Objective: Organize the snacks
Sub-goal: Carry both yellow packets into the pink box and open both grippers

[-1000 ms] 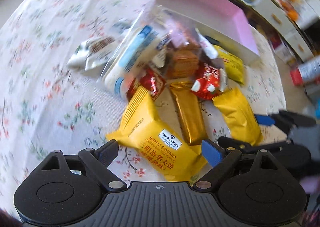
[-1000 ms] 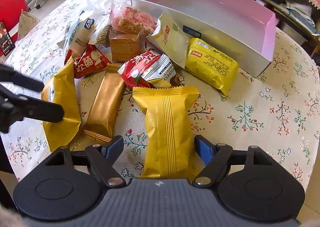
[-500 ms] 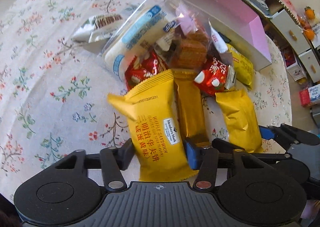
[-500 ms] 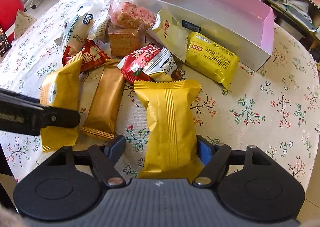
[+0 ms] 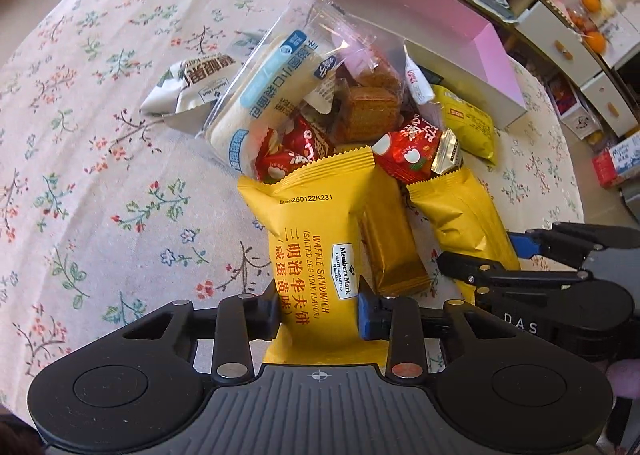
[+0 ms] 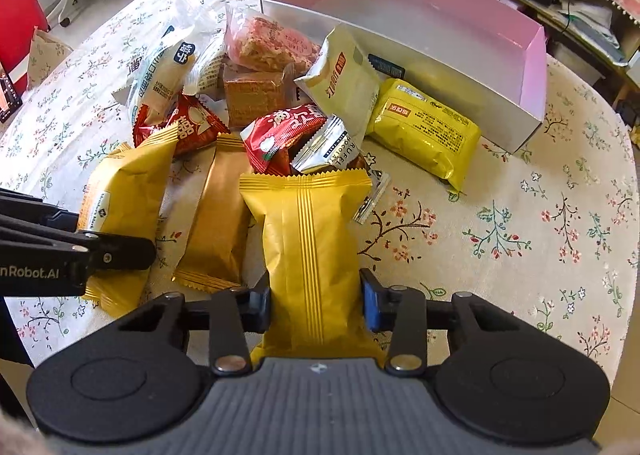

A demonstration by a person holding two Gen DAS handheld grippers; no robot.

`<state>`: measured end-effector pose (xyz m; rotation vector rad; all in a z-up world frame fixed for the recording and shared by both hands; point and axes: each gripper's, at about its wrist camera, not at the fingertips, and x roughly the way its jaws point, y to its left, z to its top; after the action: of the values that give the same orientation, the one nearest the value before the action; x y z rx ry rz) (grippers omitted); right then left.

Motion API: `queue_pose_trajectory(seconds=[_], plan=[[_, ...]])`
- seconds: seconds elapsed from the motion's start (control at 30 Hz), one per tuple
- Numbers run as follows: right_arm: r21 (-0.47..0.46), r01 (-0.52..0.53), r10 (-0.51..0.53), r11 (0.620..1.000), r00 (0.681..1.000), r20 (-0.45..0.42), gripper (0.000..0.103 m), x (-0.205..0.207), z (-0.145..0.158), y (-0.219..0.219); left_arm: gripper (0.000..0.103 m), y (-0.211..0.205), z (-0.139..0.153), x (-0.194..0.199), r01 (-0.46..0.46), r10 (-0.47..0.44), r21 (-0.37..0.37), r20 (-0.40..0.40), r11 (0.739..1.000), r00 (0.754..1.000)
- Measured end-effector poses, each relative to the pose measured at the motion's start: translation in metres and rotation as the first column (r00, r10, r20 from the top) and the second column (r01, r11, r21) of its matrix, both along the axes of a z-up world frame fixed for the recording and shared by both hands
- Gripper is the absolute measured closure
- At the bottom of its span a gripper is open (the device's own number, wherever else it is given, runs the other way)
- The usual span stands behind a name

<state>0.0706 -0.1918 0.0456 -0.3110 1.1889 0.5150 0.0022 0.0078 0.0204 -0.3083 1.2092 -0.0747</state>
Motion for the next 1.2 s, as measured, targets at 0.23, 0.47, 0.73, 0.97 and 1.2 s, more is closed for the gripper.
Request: queue_pose_trajectory(seconds=[0.23,0.47,0.73,0.97,1.2], plan=[[0.033,0.004,-0.005,0.999,0.999,0.033,0.065,-0.007,0.016,0.0,0.071,0.005,0.013,-0.005,0.044,-0.045,0.023,0.05,0.999,0.998],[0.083,0.029,-0.035,0.996,0.996,0.079,0.065,-0.011,0.039,-0.003,0.072,0.008,0.04,-0.003,0.089,-0.093,0.037,0.126,0.995,0.988],[0.154,0.113,-0.132,0.982,0.984,0.117,0.065,0.018,0.06,-0.012,0.072,-0.001,0.07,0.024,0.133,-0.141,0.048,0.219,0.99,0.966],[0.227,0.226,-0.26,0.947,0.956,0.134,0.065,0.047,0.07,-0.021,0.072,-0.003,0.091,0.069,0.148,-0.152,0.036,0.273,0.988,0.95],[0.295,0.315,-0.368,0.902,0.919,0.144,0.065,0.07,0.069,-0.027,0.072,-0.014,0.09,0.119,0.174,-0.188,0.075,0.291,0.982,0.938]])
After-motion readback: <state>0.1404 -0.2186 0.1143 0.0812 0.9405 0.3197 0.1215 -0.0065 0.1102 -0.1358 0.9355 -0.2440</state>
